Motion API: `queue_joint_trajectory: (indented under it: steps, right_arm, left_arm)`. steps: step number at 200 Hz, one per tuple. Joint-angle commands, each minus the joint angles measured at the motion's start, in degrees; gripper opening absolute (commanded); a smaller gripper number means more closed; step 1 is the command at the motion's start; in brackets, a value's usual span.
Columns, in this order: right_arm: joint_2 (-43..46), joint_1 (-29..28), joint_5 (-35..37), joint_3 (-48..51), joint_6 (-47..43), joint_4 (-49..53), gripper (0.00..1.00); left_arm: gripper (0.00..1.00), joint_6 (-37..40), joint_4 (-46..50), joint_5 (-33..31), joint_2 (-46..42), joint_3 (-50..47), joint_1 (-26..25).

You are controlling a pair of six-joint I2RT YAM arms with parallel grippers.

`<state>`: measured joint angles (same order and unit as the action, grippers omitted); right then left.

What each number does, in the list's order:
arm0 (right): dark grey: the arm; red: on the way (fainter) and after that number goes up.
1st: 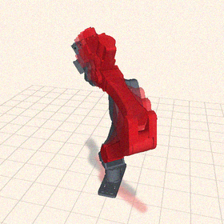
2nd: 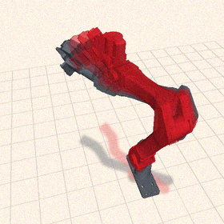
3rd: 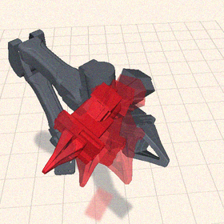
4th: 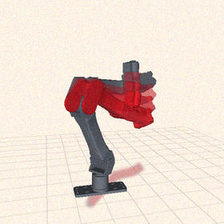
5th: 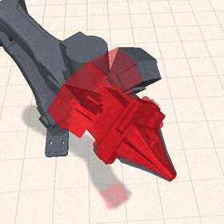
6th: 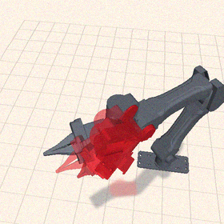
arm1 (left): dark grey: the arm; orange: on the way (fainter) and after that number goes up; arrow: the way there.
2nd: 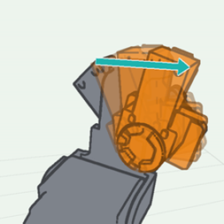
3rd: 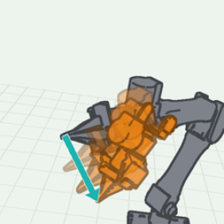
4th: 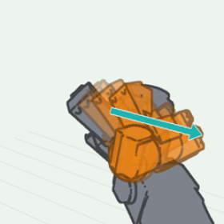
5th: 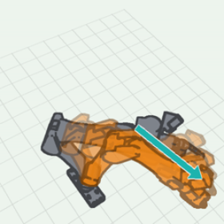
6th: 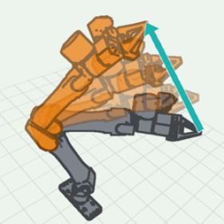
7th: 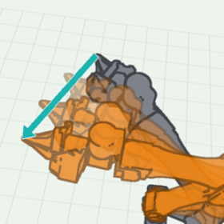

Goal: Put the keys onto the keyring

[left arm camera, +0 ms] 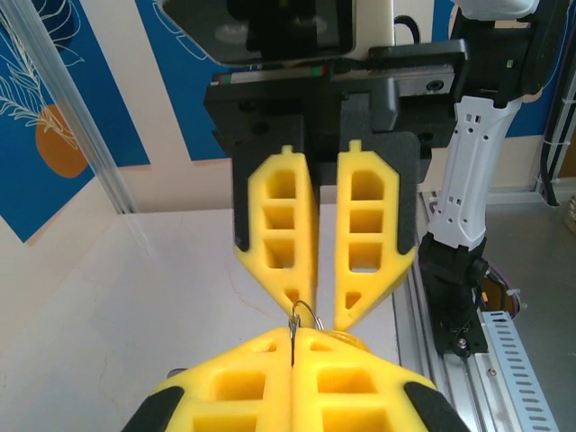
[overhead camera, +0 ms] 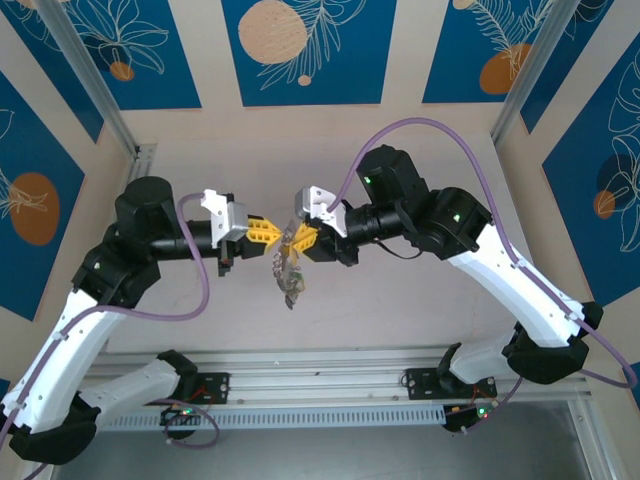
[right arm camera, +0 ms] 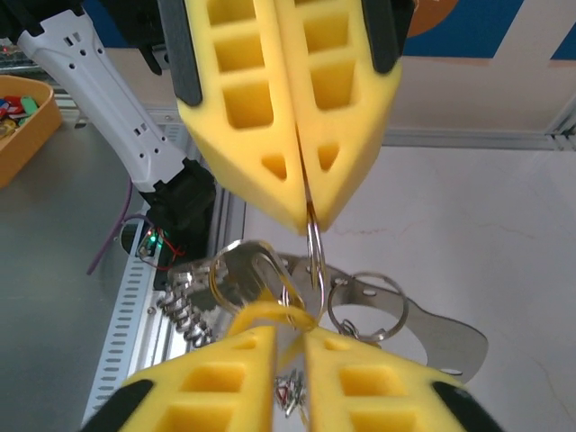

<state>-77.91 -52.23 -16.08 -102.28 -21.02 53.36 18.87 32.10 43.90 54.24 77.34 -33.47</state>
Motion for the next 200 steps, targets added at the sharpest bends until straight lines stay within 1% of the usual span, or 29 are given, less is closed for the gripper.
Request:
queue_joint_trajectory:
  steps: [1, 19, 34, 62, 75, 91, 132, 184, 200]
  right_arm:
    - [1.4, 0.4, -2.0, 0.5, 0.9, -0.3, 0.10]
    - [1.4, 0.5, -2.0, 0.2, 1.0, -0.9, 0.08]
    - [1.4, 0.5, -2.3, 0.1, 1.3, -1.1, 0.09]
    - [3.1, 0.5, -2.6, 1.4, 2.7, -1.3, 0.28]
    - [4.6, 0.8, -4.0, 2.6, 3.8, -2.2, 0.37]
    - [5.9, 1.8, -6.7, 3.7, 6.0, -4.3, 0.42]
    - [3.8, 4.9, -13.6, 2.7, 11.7, -8.1, 0.43]
    - [0.4, 5.0, -15.3, 0.7, 13.7, -7.4, 0.44]
    - [0.1, 5.1, -16.4, 0.9, 14.1, -7.9, 0.40]
  left_arm:
    - [0.00, -1.1, -3.6, 0.6, -1.1, 0.1, -0.2]
    - [0.00, -1.5, -4.1, 0.7, -1.5, -0.2, -0.1]
    - [0.00, -1.8, -4.3, 0.6, -1.7, -0.5, -0.1]
    - [0.00, -1.7, -4.0, 0.4, -2.0, -0.7, -0.2]
    - [0.00, -1.5, -3.8, 0.4, -2.0, -0.6, -0.2]
    - [0.00, -1.6, -3.8, 0.7, -2.0, -0.7, -0.2]
    - [0.00, -2.4, -4.8, 1.4, -2.8, -1.6, -0.2]
    - [0.00, -2.2, -4.4, 1.6, -3.7, -1.9, -0.1]
    - [0.00, -2.2, -4.4, 1.6, -3.8, -2.1, -0.1]
